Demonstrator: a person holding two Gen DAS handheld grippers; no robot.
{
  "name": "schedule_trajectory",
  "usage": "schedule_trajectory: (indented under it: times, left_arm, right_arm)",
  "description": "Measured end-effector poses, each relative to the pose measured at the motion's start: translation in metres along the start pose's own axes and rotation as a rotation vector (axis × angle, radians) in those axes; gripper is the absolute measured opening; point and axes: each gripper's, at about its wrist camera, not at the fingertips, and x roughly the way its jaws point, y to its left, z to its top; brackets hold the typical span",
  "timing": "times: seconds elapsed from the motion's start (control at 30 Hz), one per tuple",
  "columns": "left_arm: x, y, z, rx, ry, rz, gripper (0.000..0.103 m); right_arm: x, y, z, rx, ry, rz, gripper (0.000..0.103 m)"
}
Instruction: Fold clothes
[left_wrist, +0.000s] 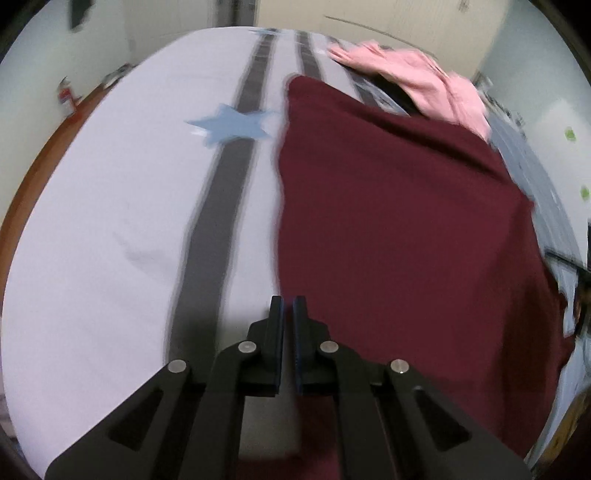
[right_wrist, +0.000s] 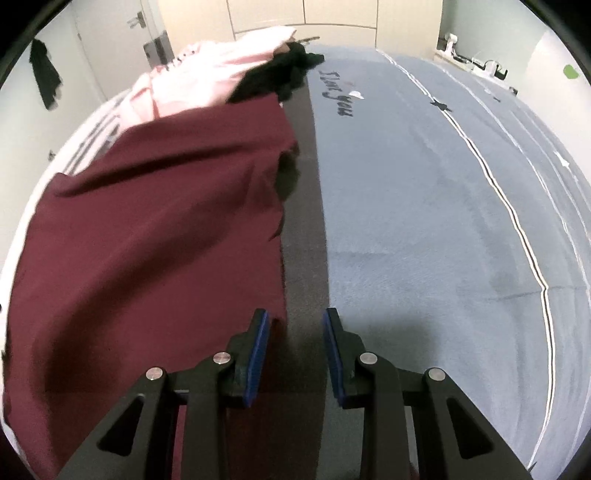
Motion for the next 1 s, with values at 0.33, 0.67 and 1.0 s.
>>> schedule_trajectory:
  times: [0.33,0.67,1.0]
  left_arm:
    - [0.022,0.035,0.001,-0.145,0.006,0.226,0.004]
    - [0.114,0.009,0.212,-0.165,-0.144,-0.005,0.064]
    - [0.167,0.001,0.249,-0.039,-0.056,0.065,0.065]
  right_arm:
    - [0.016,-0.019,0.015,0.045,0.056,-0.082,0.035]
    - [0.050,0.000,0.163,0.129,-0.103,0.026,0.046]
    - [0.118,0.041,0.210,0.128,-0.022,0.006,0.052]
